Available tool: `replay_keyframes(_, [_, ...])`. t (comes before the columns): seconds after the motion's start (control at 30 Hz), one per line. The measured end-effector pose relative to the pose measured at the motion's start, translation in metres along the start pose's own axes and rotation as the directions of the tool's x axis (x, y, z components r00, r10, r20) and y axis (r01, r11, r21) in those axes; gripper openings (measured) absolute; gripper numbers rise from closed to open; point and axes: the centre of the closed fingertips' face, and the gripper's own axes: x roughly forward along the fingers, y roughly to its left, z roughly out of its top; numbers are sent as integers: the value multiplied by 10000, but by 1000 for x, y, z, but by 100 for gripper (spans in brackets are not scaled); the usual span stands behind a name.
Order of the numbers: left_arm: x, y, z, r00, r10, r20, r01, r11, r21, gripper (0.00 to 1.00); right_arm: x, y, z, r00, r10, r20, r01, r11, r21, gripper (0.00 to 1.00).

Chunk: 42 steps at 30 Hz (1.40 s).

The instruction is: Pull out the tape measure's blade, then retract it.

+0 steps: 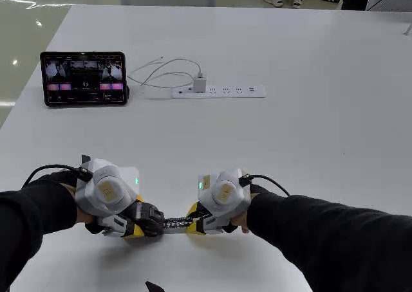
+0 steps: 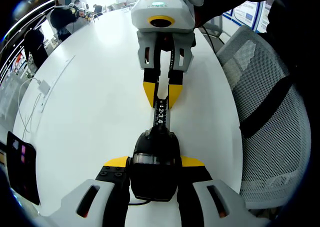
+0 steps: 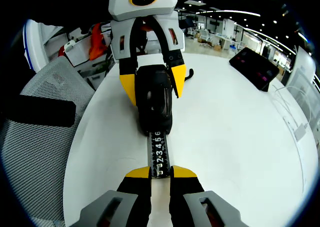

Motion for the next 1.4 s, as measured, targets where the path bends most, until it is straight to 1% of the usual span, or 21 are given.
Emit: replay_keyframes(1.4, [1, 0, 0, 10000, 46, 34, -46, 10000, 26, 31, -11, 0, -16, 9998, -36, -201, 42, 9997, 261, 9])
